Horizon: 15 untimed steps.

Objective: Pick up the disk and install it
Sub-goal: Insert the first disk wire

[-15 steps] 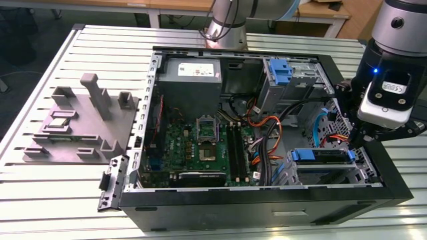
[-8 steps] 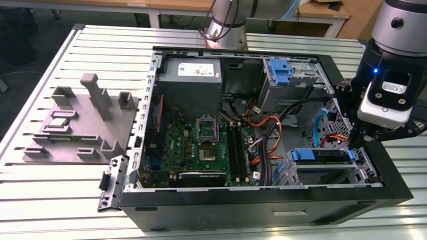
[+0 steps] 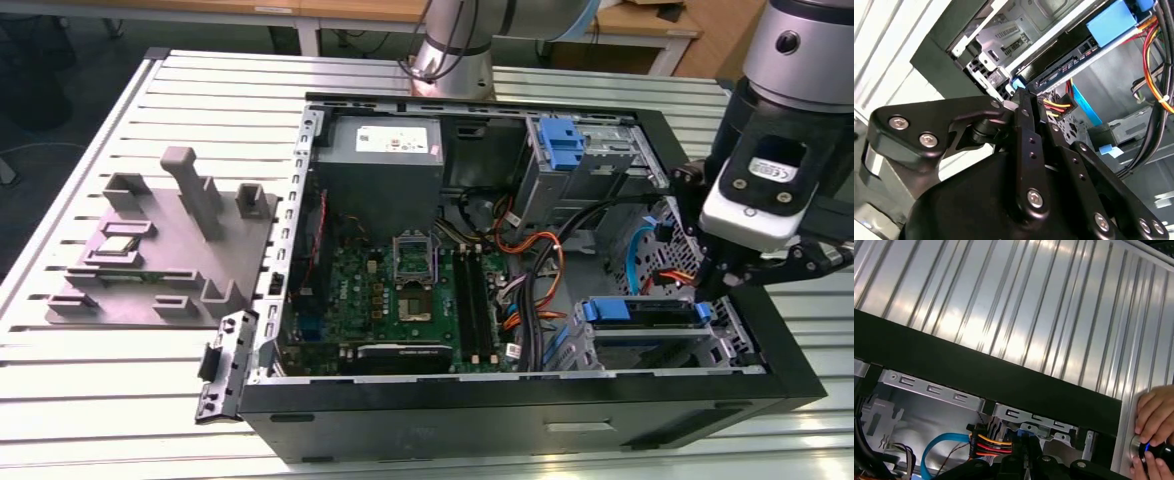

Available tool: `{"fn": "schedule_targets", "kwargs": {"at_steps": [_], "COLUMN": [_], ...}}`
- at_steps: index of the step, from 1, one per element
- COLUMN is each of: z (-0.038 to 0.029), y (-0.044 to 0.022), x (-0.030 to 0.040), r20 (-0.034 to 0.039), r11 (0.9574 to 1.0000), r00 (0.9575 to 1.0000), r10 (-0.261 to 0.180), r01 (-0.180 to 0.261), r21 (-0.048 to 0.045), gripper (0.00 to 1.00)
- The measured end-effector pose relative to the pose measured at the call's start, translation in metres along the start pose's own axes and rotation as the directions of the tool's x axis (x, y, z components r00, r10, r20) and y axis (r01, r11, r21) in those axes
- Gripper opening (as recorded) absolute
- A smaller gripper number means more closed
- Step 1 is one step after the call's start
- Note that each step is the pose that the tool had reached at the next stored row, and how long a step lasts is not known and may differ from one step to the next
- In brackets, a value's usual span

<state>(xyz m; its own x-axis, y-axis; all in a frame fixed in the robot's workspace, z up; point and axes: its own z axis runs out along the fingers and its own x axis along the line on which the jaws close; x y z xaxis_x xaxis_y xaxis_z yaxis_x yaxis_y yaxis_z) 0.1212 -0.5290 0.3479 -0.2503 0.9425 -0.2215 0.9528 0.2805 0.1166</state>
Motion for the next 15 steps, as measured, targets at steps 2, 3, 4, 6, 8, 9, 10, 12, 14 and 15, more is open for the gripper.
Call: {"fn": "schedule_targets", "kwargs": {"at_steps": [2, 3, 4, 6, 8, 9, 10, 12, 14, 15], "z": [0.0001, 0.0002, 0.0003, 0.0005, 0.0006, 0.0007, 0.0007, 0.0008, 0.0007, 0.0007], "y": [0.0000, 0.0000, 0.0000, -0.0001, -0.0001, -0.0001, -0.0001, -0.0002, -0.0006, -0.0008], "x": [0.0000, 0.0000, 0.0001, 0.0001, 0.0001, 0.0002, 0.0001, 0.0002, 0.0003, 0.0004], "r20": [0.0033, 0.0050, 0.0067, 0.0088, 0.0060, 0.0044, 0.0028, -0.0022, -0.0111, -0.0152], "r11": [0.9996, 0.9991, 0.9985, 0.9973, 0.9968, 0.9967, 0.9966, 0.9965, 0.9964, 0.9964], "r00": [0.9996, 0.9992, 0.9986, 0.9974, 0.9970, 0.9969, 0.9968, 0.9967, 0.9965, 0.9964], "r10": [0.027, 0.040, 0.053, 0.072, 0.078, 0.079, 0.080, 0.081, 0.083, 0.084], "r01": [-0.027, -0.040, -0.053, -0.072, -0.078, -0.079, -0.080, -0.081, -0.083, -0.084], "r21": [0.0061, 0.0091, 0.0120, 0.0165, 0.0179, 0.0178, 0.0177, 0.0169, 0.0153, 0.0146], "gripper": [0.17, 0.17, 0.17, 0.17, 0.17, 0.17, 0.17, 0.17, 0.17, 0.17]}}
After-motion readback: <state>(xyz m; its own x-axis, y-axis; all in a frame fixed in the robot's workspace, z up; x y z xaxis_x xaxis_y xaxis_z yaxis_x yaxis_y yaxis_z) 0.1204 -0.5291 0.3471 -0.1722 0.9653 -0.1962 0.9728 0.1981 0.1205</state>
